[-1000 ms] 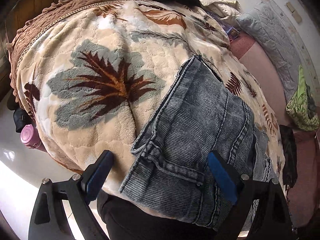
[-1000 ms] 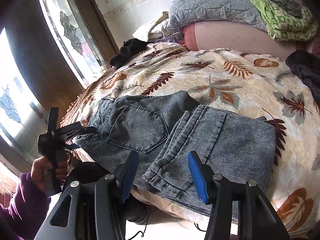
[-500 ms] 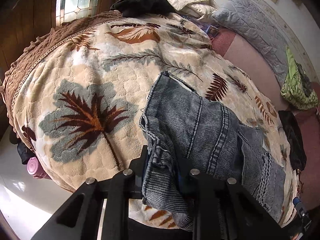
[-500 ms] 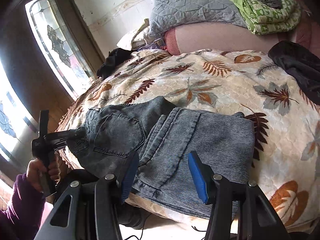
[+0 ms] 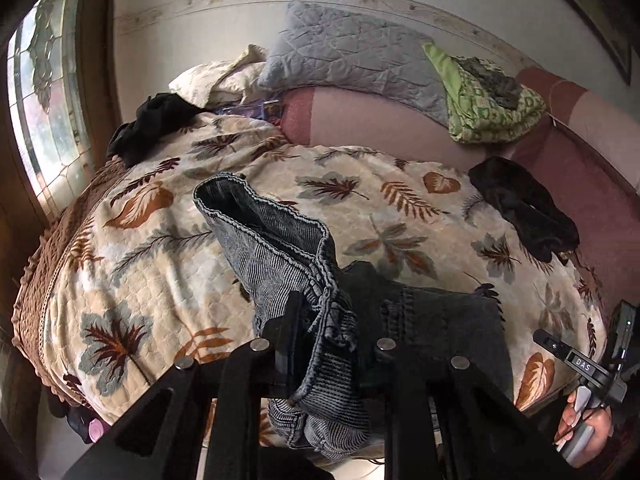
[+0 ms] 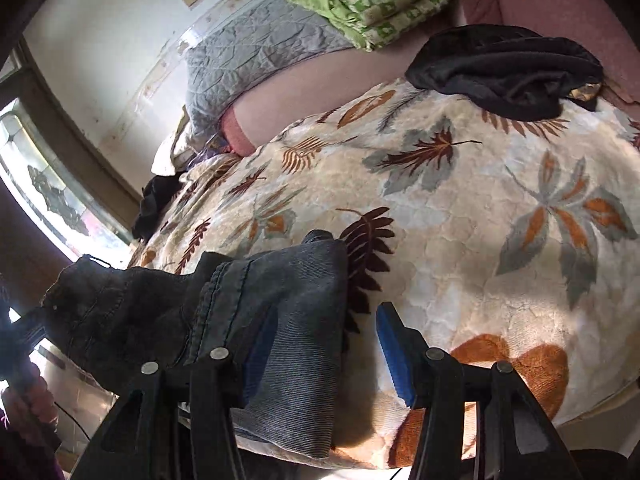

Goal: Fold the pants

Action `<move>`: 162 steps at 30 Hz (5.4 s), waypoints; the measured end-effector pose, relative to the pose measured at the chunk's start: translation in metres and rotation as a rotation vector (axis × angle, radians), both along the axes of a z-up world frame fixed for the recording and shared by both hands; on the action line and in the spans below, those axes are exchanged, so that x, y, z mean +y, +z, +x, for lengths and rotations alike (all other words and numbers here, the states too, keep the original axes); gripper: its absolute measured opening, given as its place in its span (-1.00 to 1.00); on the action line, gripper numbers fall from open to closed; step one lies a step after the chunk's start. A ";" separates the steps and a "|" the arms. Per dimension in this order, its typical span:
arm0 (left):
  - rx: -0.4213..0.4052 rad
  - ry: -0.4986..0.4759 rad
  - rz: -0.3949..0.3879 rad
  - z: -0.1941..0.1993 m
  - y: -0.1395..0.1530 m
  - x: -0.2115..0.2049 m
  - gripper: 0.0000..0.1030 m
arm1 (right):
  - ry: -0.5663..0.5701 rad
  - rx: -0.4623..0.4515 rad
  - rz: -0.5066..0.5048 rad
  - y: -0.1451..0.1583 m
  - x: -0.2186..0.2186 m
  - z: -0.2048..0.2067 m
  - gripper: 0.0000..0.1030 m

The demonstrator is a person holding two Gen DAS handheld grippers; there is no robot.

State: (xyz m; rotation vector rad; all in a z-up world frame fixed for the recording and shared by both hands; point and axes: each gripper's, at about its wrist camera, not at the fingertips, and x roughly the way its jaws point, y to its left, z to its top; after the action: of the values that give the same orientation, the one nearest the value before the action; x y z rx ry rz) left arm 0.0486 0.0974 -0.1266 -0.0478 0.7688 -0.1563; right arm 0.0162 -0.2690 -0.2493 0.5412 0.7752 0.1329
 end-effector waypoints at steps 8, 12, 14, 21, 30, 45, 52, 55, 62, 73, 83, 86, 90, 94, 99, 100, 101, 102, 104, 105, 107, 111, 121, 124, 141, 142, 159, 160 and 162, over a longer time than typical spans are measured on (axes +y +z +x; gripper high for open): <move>0.028 -0.349 0.065 -0.023 -0.014 -0.168 -0.90 | -0.118 -0.019 0.086 -0.003 -0.043 -0.008 0.07; 0.136 -0.483 0.147 -0.030 -0.061 -0.239 -0.90 | -0.170 -0.016 0.124 -0.004 -0.062 -0.011 0.08; 0.209 -0.541 0.084 -0.036 -0.069 -0.243 -0.89 | -0.166 -0.019 0.131 -0.003 -0.064 -0.011 0.08; 0.051 -0.343 0.102 -0.027 -0.010 -0.143 -0.53 | 0.052 -0.030 0.271 -0.004 -0.037 0.006 0.25; 0.157 -0.028 0.190 0.035 -0.058 -0.023 -0.12 | 0.295 0.060 0.282 -0.011 0.047 0.069 0.32; 0.265 -0.149 0.048 0.034 -0.118 -0.034 -0.12 | 0.462 0.039 0.211 -0.019 0.108 0.088 -0.75; 0.208 -0.196 0.114 0.025 -0.109 -0.069 -0.12 | 0.413 -0.069 0.148 0.010 0.086 0.057 -0.80; 0.193 -0.221 0.101 0.023 -0.104 -0.091 -0.12 | 0.331 -0.072 0.152 0.010 0.062 0.050 -0.80; 0.146 -0.230 0.238 0.024 -0.127 -0.145 0.05 | 0.205 0.169 0.185 -0.043 0.021 0.071 -0.60; 0.079 -0.113 0.244 0.009 -0.088 -0.121 0.23 | 0.101 -0.080 0.119 0.009 0.010 0.048 -0.08; 0.048 -0.073 0.267 0.002 -0.082 -0.107 0.31 | 0.214 -0.063 0.035 0.003 0.067 0.065 -0.08; 0.099 -0.055 0.291 0.011 -0.107 -0.104 0.47 | 0.178 0.090 0.020 -0.029 0.065 0.084 -0.07; 0.131 0.001 0.221 0.016 -0.121 -0.090 0.66 | 0.187 0.103 -0.032 -0.036 0.067 0.085 -0.07; 0.089 0.000 0.239 0.009 -0.098 -0.090 0.66 | 0.169 0.055 -0.006 -0.019 0.059 0.068 -0.07; -0.008 0.016 0.210 -0.009 -0.054 -0.088 0.66 | 0.144 -0.106 -0.020 0.028 0.048 0.032 -0.07; -0.025 0.023 0.210 -0.013 -0.045 -0.087 0.66 | 0.139 -0.121 -0.030 0.037 0.046 0.025 -0.07; -0.044 0.026 0.206 -0.016 -0.037 -0.087 0.66 | 0.134 -0.135 -0.044 0.045 0.045 0.017 -0.07; -0.063 0.031 0.204 -0.020 -0.028 -0.087 0.66 | 0.129 -0.149 -0.055 0.053 0.043 0.011 -0.07; -0.093 0.048 0.212 -0.027 -0.014 -0.087 0.66 | 0.119 -0.165 -0.068 0.066 0.040 -0.002 0.04; -0.105 0.056 0.214 -0.031 -0.008 -0.086 0.66 | 0.111 -0.178 -0.069 0.073 0.038 -0.008 0.09; -0.129 0.066 0.216 -0.038 0.004 -0.086 0.66 | 0.109 -0.214 -0.073 0.088 0.037 -0.020 0.10; -0.159 0.101 0.244 -0.046 0.020 -0.086 0.67 | 0.111 -0.265 -0.144 0.112 0.046 -0.039 0.10; -0.218 0.134 0.268 -0.061 0.039 -0.082 0.75 | 0.151 -0.323 -0.274 0.136 0.080 -0.060 0.13; -0.219 0.143 0.259 -0.061 0.040 -0.079 0.75 | 0.164 -0.320 -0.303 0.135 0.088 -0.061 0.13; -0.192 0.166 0.237 -0.052 0.034 -0.069 0.75 | 0.193 -0.317 -0.332 0.131 0.099 -0.056 0.13; -0.190 0.167 0.236 -0.052 0.034 -0.069 0.75 | 0.193 -0.318 -0.331 0.130 0.099 -0.056 0.13; -0.162 0.168 0.226 -0.043 0.025 -0.066 0.75 | 0.197 -0.306 -0.329 0.127 0.097 -0.052 0.13; -0.160 0.168 0.227 -0.043 0.024 -0.066 0.75 | 0.199 -0.304 -0.331 0.127 0.098 -0.052 0.13; -0.158 0.171 0.231 -0.042 0.023 -0.066 0.75 | 0.201 -0.297 -0.333 0.125 0.098 -0.050 0.13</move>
State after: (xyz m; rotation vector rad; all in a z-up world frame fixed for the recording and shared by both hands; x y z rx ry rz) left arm 0.0070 0.0315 -0.1036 0.1164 0.6174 0.0904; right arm -0.0336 -0.1709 -0.1241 0.1216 0.5437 0.2588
